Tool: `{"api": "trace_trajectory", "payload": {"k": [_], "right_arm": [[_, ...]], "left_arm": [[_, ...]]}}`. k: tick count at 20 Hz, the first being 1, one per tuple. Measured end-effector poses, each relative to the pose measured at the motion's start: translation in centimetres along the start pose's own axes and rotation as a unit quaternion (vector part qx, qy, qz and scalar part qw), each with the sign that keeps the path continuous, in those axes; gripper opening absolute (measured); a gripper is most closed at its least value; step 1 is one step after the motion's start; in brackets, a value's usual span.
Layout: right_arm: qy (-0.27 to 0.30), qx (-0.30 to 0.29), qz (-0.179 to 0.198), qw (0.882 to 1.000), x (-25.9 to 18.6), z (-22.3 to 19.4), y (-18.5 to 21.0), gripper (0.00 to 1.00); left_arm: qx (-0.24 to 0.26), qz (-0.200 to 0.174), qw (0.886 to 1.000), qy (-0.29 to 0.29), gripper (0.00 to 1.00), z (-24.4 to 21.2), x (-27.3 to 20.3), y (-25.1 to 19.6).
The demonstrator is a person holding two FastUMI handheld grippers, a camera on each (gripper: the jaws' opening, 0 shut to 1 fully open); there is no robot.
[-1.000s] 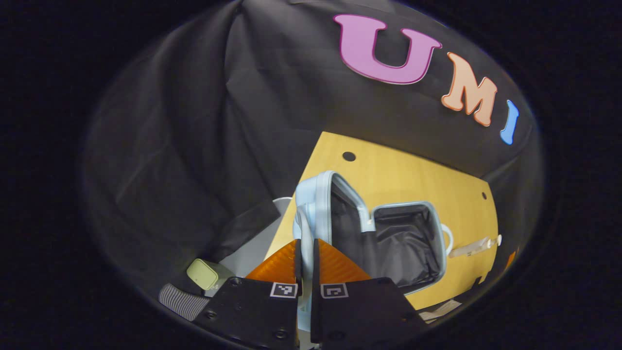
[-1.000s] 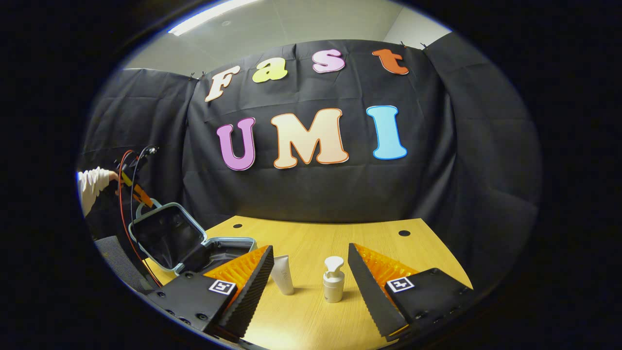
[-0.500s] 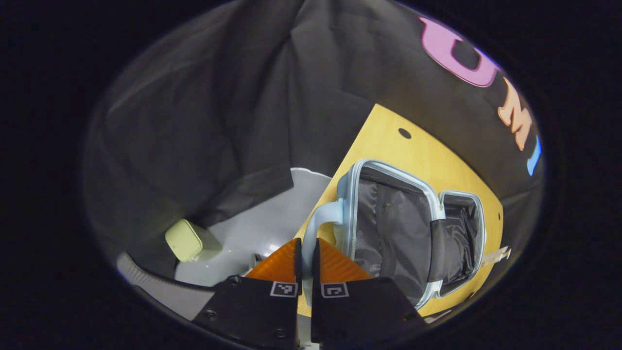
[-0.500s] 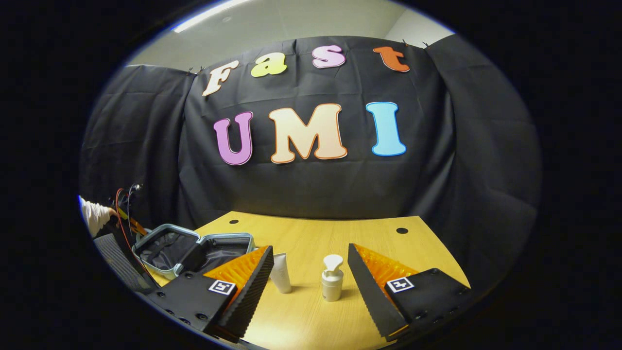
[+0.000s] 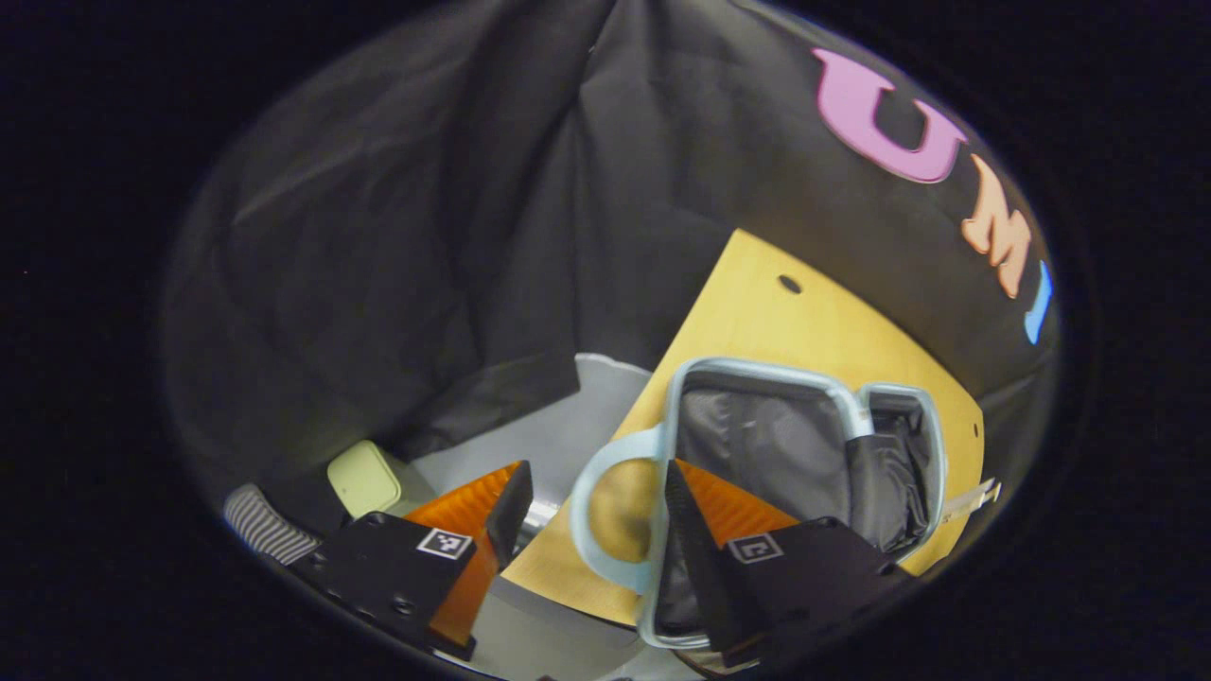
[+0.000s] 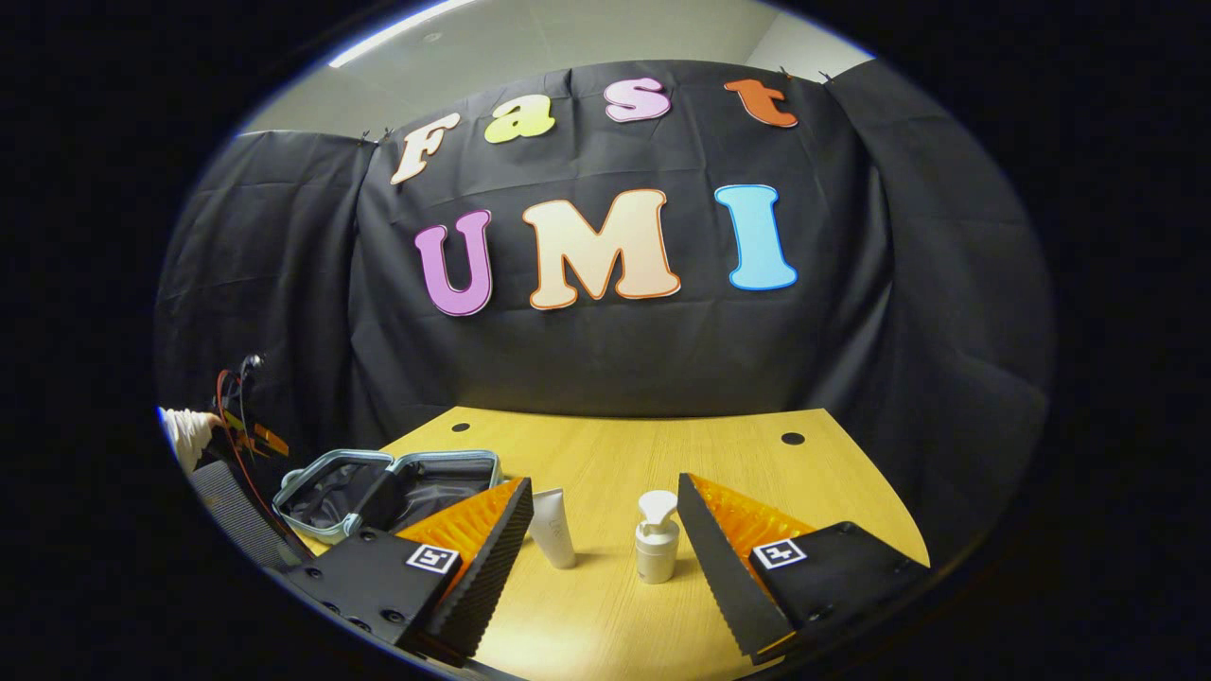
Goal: First open the suitcase, pack the skin care products into it, and then close the suitcase.
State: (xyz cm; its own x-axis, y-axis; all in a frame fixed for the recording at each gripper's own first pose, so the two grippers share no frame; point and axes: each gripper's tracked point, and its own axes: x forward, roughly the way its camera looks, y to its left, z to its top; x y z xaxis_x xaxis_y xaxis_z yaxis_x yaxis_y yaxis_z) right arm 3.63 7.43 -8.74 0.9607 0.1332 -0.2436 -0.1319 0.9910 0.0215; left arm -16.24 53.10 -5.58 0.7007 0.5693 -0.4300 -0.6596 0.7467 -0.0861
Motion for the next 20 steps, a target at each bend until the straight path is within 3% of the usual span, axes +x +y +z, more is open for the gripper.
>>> {"api": "trace_trajectory", "payload": {"k": [1,5,10,13,16,20], "right_arm": [[0.0,0.004,0.003,1.0,0.2,0.0,0.0,0.96],[-0.005,0.009,0.003,1.0,0.9,0.1,-0.5,0.96],[0.002,0.0,0.009,1.0,1.2,-0.8,-1.3,0.96],[0.008,-0.004,0.007,1.0,1.4,-1.3,-1.9,0.96],[0.019,-0.01,0.003,1.0,1.7,-2.4,-2.9,0.97],[0.027,-0.009,0.002,1.0,2.2,-3.9,-3.7,0.97]], "left_arm": [[0.025,-0.011,0.999,-0.029,0.93,1.5,-1.4,-2.0],[0.1,-0.079,0.984,-0.122,0.95,5.3,-8.1,-13.6],[0.118,-0.187,0.951,-0.214,0.94,5.1,-14.3,-29.2],[0.125,-0.261,0.93,-0.228,0.96,2.1,-15.5,-38.4],[0.137,-0.32,0.914,-0.207,0.96,-2.3,-14.3,-46.0],[0.136,-0.375,0.898,-0.186,0.96,-7.1,-13.4,-54.2]]}}
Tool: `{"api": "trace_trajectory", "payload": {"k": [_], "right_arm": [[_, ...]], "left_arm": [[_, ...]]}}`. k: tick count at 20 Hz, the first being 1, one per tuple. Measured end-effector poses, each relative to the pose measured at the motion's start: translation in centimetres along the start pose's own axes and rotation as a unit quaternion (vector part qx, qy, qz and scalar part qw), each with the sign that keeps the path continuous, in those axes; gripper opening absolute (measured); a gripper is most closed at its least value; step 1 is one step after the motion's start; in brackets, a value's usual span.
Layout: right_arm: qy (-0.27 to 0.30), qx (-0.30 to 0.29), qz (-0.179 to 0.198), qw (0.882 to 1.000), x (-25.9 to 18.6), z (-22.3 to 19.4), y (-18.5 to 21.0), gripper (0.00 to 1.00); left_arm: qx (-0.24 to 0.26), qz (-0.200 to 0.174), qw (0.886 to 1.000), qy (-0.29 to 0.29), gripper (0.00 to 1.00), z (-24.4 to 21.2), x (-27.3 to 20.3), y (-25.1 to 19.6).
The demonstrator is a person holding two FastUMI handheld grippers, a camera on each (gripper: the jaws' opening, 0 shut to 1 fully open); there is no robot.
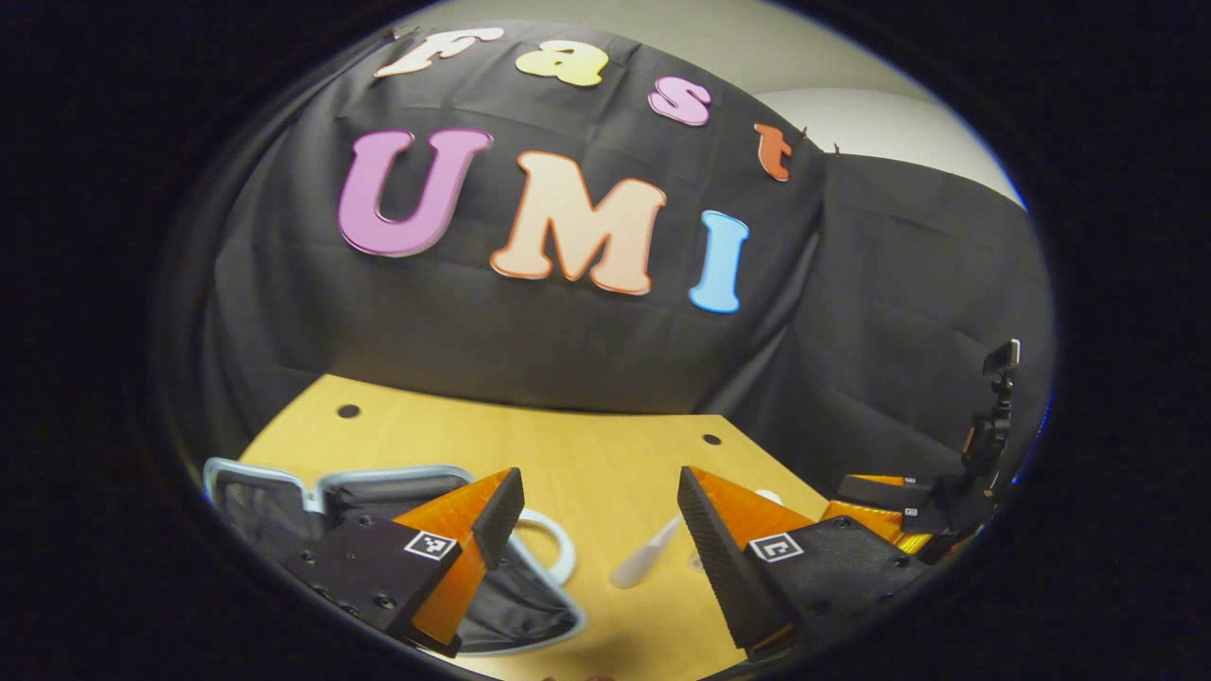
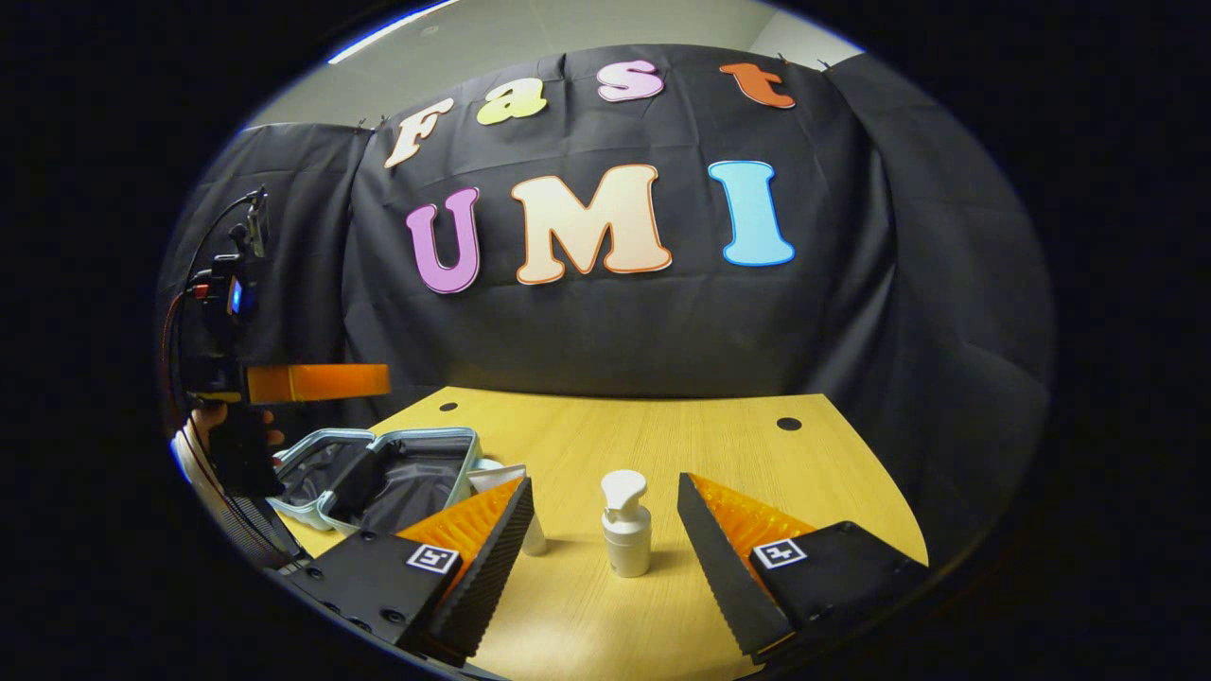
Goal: First open the suitcase, pack the skin care products into it, and then close the suitcase.
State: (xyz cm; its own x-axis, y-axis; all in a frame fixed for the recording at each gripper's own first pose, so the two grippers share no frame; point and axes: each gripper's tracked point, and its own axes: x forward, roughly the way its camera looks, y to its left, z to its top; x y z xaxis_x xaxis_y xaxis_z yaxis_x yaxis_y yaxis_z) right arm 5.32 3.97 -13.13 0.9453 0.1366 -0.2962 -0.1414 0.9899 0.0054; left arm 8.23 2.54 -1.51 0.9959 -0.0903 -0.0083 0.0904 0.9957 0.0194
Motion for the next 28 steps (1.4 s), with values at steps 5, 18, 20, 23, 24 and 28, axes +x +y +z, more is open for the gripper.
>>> {"api": "trace_trajectory", "payload": {"k": [5,18,20,23,24,28], "right_arm": [[0.01,0.015,-0.004,1.0,1.3,-2.2,-1.4,0.96],[0.041,0.008,-0.006,0.999,4.3,-7.0,-3.6,0.98],[0.058,0.005,0.002,0.998,5.1,-8.3,-3.4,0.96],[0.074,-0.002,0.015,0.997,6.5,-9.7,-2.5,0.96],[0.077,-0.007,0.019,0.997,7.0,-10.1,-2.3,0.98],[0.086,-0.037,0.028,0.995,9.1,-11.5,-1.7,0.98]], "left_arm": [[-0.002,-0.008,1.0,0.029,0.94,-6.0,5.8,-2.6],[-0.046,0.052,0.991,0.115,0.74,-18.0,12.6,-0.6],[-0.043,0.055,0.991,0.117,0.48,-18.1,12.8,-0.2],[-0.041,0.056,0.991,0.114,0.41,-18.0,13.0,0.0],[-0.043,0.057,0.99,0.12,0.38,-18.2,13.0,0.1],[-0.063,0.038,0.99,0.12,0.39,-15.9,12.1,-0.7]]}}
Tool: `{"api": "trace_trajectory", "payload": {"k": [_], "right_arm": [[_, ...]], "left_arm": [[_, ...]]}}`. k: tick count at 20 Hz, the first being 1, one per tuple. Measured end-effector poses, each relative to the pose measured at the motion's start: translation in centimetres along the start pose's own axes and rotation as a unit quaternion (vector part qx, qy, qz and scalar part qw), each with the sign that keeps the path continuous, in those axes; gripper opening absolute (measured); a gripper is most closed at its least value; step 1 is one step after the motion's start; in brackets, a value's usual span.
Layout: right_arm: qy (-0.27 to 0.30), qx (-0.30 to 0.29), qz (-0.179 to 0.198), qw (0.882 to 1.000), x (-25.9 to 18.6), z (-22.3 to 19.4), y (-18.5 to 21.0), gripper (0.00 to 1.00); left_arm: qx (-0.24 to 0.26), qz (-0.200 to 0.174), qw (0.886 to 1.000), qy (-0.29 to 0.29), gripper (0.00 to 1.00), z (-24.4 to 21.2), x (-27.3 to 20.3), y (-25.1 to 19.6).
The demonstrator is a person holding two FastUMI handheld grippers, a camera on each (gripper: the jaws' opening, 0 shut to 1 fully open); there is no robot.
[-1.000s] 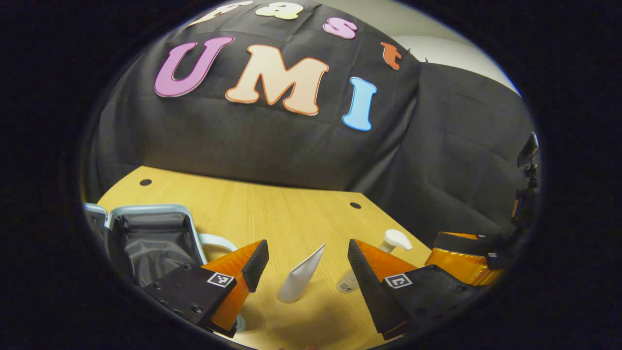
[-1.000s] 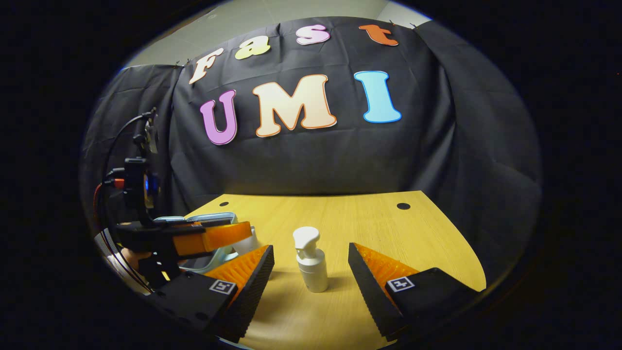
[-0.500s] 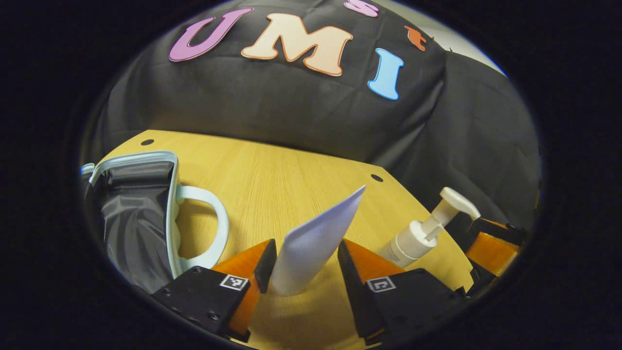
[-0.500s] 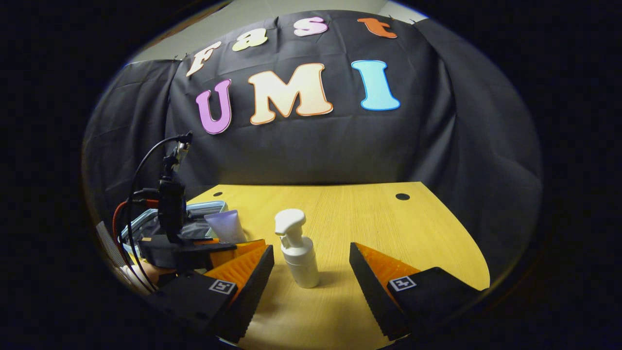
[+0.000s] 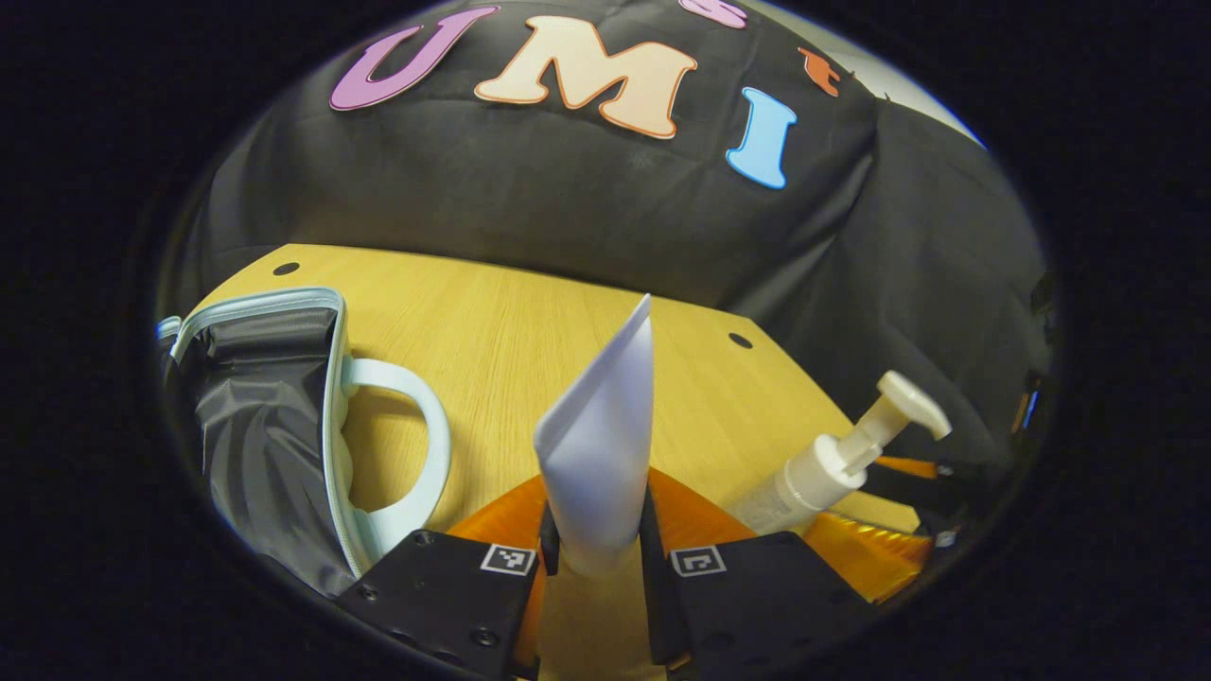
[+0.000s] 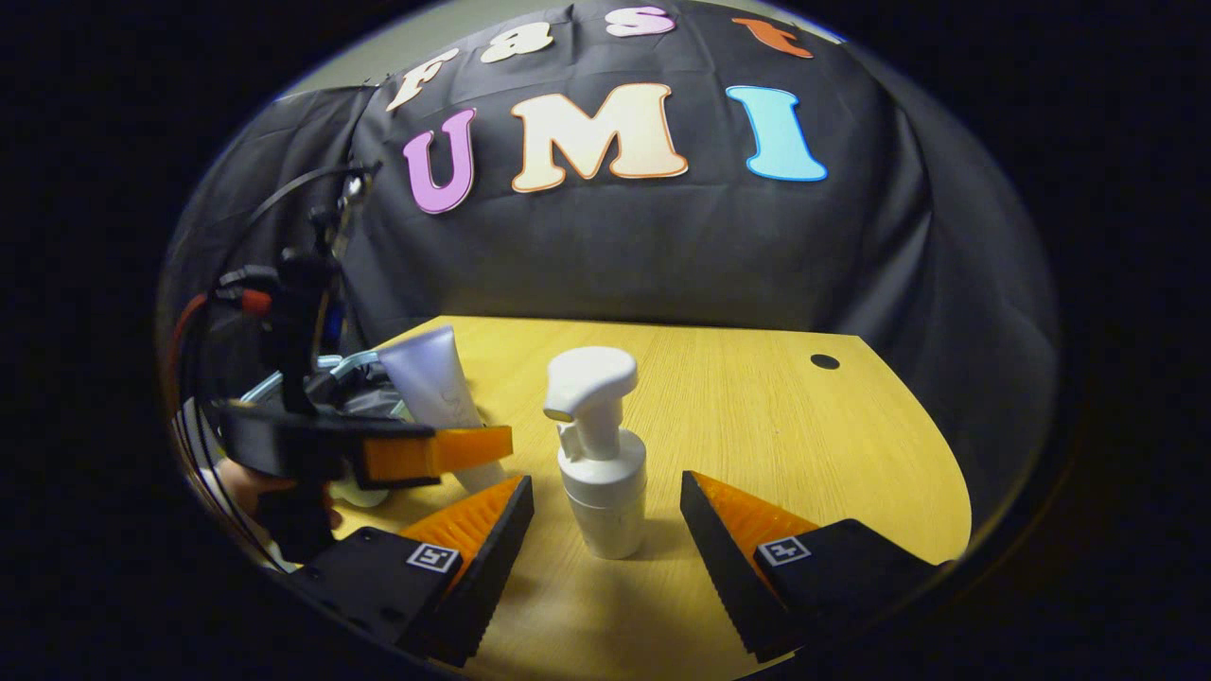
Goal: First open the suitcase, pack the skin care products into it, and then close the suitcase.
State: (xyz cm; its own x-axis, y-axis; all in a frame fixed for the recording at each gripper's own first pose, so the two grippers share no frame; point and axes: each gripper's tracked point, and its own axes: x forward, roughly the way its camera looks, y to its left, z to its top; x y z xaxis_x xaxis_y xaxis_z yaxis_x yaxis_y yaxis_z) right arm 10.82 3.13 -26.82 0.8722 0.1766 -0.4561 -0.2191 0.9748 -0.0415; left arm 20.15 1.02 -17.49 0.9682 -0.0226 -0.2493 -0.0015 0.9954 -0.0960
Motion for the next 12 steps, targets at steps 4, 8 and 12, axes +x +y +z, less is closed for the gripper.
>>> {"api": "trace_trajectory", "payload": {"k": [4,8,12], "right_arm": [[0.0,-0.023,0.007,1.0,1.4,-0.7,0.6,0.96],[0.011,-0.037,0.002,0.999,2.9,-1.7,0.6,0.86],[0.022,-0.015,0.01,1.0,3.1,-1.5,1.4,0.61]], "left_arm": [[0.018,-0.003,1.0,-0.017,0.37,4.1,-3.6,0.7],[0.03,0.017,0.999,-0.032,0.37,7.4,-8.0,3.5],[0.036,0.087,0.995,0.015,0.37,6.0,-12.2,10.5]]}}
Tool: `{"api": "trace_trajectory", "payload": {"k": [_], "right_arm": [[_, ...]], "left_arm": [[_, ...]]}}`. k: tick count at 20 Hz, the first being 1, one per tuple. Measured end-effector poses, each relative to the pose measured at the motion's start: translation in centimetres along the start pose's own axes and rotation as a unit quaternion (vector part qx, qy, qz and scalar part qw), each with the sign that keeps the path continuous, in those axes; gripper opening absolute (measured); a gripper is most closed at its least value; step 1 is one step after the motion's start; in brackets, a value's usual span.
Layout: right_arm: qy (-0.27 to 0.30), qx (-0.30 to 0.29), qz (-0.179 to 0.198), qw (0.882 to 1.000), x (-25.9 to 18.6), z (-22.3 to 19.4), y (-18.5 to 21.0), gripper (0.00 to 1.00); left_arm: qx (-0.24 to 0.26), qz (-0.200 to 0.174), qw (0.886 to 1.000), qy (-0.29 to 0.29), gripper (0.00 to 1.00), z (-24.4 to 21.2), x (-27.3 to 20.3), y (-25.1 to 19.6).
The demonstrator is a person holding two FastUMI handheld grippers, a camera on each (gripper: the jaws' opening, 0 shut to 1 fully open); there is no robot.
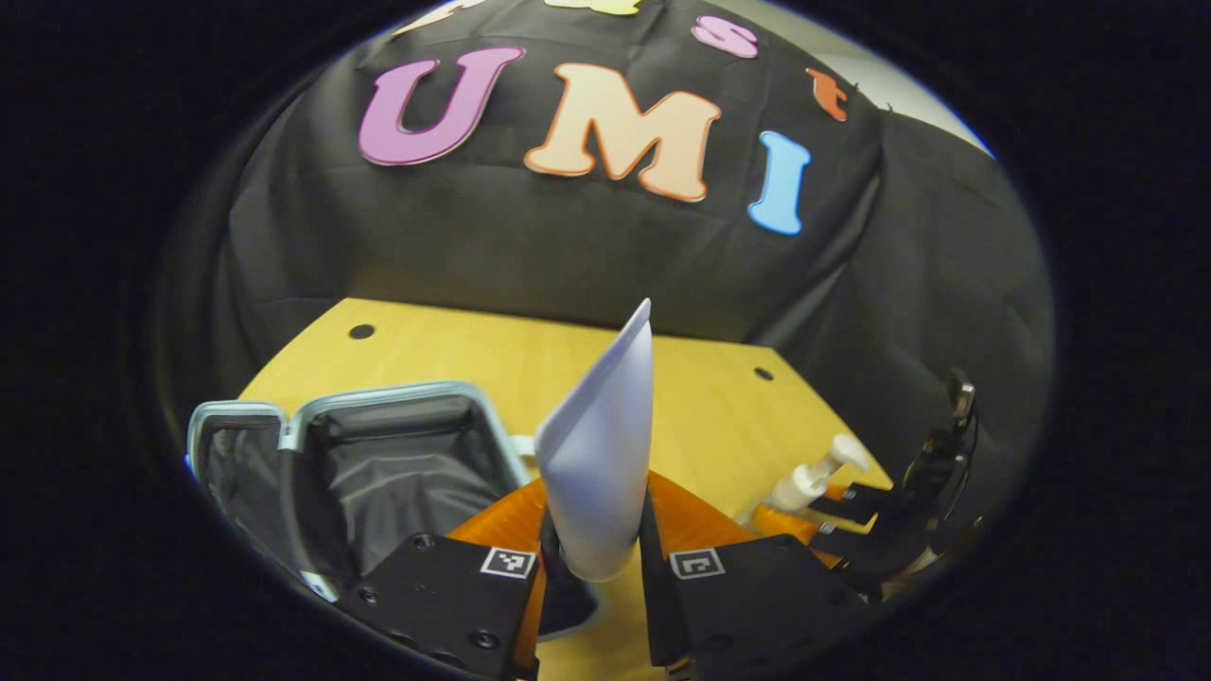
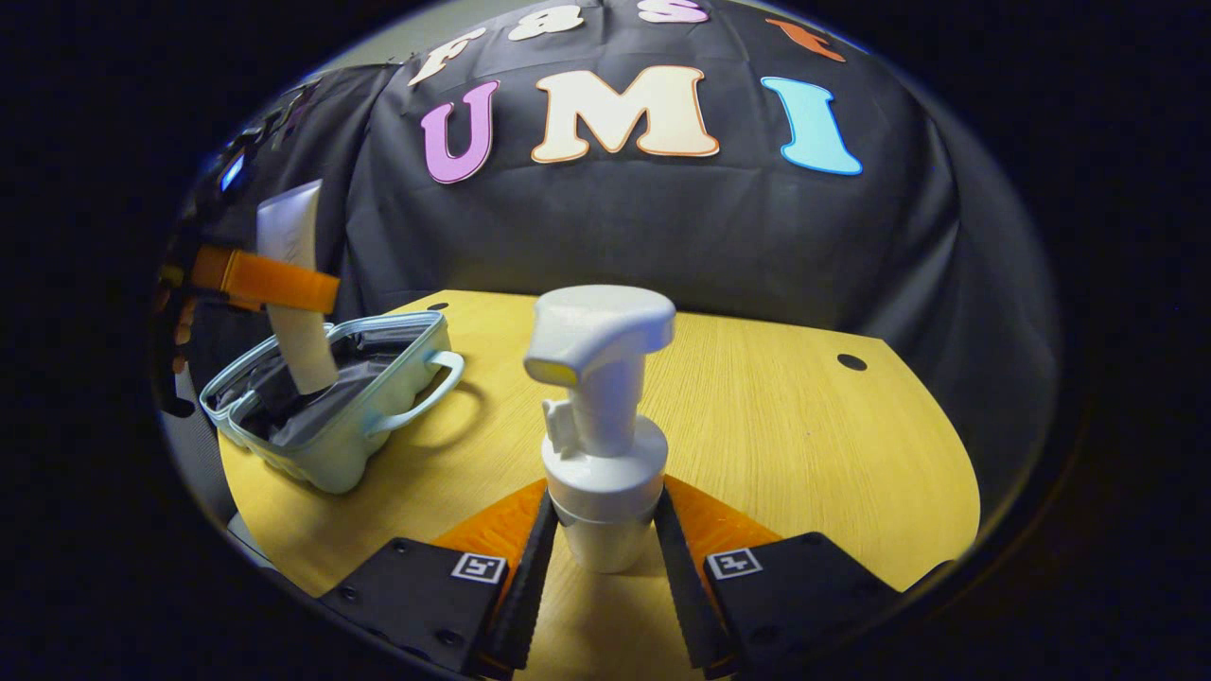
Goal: First open the suitcase, pack the skin care products into it, and then close the suitcase.
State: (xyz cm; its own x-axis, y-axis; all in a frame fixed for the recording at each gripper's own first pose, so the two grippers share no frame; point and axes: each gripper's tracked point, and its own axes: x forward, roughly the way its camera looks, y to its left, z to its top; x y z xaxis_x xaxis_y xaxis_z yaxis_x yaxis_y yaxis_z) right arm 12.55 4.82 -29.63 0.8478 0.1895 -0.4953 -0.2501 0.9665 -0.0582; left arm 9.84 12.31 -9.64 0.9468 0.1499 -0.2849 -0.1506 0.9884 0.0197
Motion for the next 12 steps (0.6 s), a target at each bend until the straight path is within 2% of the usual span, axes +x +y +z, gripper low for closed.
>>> {"api": "trace_trajectory", "payload": {"k": [2,3,4,8,11,12], "right_arm": [[0.004,0.006,0.011,1.0,-0.6,0.8,1.1,0.6],[0.005,0.005,0.018,1.0,-1.0,1.3,1.8,0.6],[0.007,0.004,0.025,1.0,-1.5,1.8,2.6,0.6],[0.023,0.021,0.075,0.997,-4.1,4.9,8.0,0.6],[0.03,0.034,0.124,0.991,-5.2,7.7,13.0,0.61],[0.033,0.039,0.142,0.989,-5.3,8.4,14.8,0.61]], "left_arm": [[0.009,0.044,0.999,0.027,0.37,-1.5,-1.2,4.5],[0.015,0.056,0.997,0.043,0.34,-2.4,-1.6,6.3],[0.013,0.061,0.996,0.062,0.37,-3.4,-1.8,7.5],[-0.02,0.03,0.987,0.156,0.39,-8.0,-1.7,9.5],[-0.033,0.023,0.981,0.19,0.36,-9.7,-0.7,10.9],[-0.043,0.021,0.98,0.195,0.38,-10.1,-0.3,11.3]]}}
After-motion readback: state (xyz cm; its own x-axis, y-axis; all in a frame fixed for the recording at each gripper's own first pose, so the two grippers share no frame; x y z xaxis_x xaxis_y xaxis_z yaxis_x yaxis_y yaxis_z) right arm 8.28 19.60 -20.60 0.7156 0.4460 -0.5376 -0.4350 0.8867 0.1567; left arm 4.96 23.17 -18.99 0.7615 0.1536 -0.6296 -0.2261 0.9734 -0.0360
